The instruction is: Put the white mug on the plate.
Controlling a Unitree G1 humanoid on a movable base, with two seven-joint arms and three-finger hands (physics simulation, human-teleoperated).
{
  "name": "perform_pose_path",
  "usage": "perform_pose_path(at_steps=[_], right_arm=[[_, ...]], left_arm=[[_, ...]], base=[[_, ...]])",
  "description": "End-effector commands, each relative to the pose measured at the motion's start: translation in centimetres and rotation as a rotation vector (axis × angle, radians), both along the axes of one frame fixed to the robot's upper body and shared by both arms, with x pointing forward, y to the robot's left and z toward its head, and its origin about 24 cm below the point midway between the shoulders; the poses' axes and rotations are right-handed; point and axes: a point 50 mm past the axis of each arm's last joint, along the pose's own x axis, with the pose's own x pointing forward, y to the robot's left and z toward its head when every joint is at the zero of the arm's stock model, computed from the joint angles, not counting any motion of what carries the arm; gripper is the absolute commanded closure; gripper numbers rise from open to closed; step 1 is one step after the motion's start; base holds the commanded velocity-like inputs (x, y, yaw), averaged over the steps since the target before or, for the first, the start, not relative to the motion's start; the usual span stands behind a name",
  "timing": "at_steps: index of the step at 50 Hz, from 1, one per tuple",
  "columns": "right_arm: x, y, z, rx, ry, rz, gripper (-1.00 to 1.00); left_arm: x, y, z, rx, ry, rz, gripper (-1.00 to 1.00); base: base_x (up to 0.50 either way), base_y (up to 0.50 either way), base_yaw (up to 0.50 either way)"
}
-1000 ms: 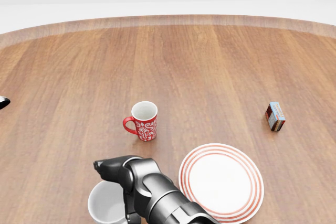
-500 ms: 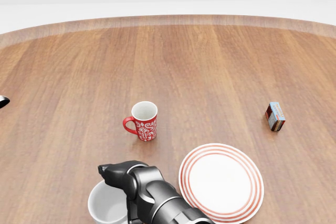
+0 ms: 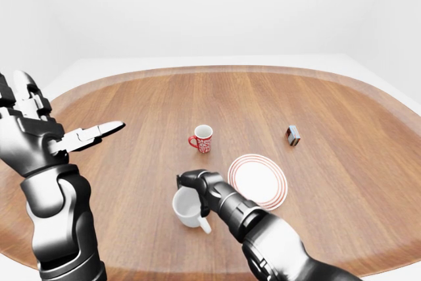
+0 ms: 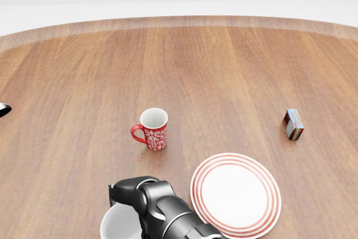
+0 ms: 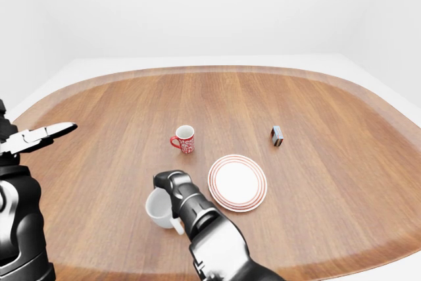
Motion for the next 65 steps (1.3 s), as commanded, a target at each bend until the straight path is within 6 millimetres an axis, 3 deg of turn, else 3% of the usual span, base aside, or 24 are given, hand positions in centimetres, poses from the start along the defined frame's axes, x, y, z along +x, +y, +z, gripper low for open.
perform_pose_path(at_steps=[1, 5, 9, 15, 22, 31, 38, 49, 59, 65], right_arm=[[0.8, 0.5, 1.4, 0.012, -0.016, 0.011, 1.0], [2.0, 1.1, 3.5, 0.019, -0.061, 0.029, 1.0], [5.3, -0.8, 7.3, -0.008, -0.141, -0.001, 1.0], [8.4, -4.1, 11.2, -0.027, -0.213, -0.077, 1.0], [10.1, -7.7, 12.5, -0.042, -0.236, -0.17, 1.0], [11.8, -15.5, 13.6, -0.065, -0.277, -0.368, 1.0], [11.6, -19.3, 12.4, -0.029, -0.298, -0.498, 1.0], [10.9, -23.0, 10.5, 0.044, -0.35, -0.669, 1.0], [10.2, -24.2, 9.2, 0.068, -0.376, -0.744, 1.0], [9.9, -23.9, 8.2, 0.076, -0.363, -0.752, 1.0]], left_arm=[[0.5, 0.0, -0.6, -0.015, 0.027, 0.003, -1.0], [0.5, 0.1, -0.6, -0.017, 0.03, 0.004, -1.0], [0.5, 0.0, -0.7, -0.015, 0.031, 0.002, -1.0], [0.6, 0.0, -0.6, -0.012, 0.03, 0.001, -1.0], [0.6, 0.0, -0.5, -0.012, 0.024, 0.001, -1.0], [0.6, -0.1, -0.6, -0.008, 0.03, 0.001, -1.0], [0.6, -0.2, -0.6, -0.006, 0.031, -0.001, -1.0], [0.6, -0.2, -0.7, -0.003, 0.034, 0.001, -1.0], [0.6, -0.2, -0.6, -0.003, 0.033, 0.001, -1.0], [0.6, -0.3, -0.6, -0.002, 0.03, 0.001, -1.0]], base=[[0.0, 0.0, 0.0], [0.0, 0.0, 0.0], [0.0, 0.0, 0.0], [0.0, 0.0, 0.0], [0.0, 0.0, 0.0], [0.0, 0.0, 0.0], [0.0, 0.0, 0.0], [0.0, 0.0, 0.0], [0.0, 0.0, 0.0], [0.0, 0.0, 0.0]])
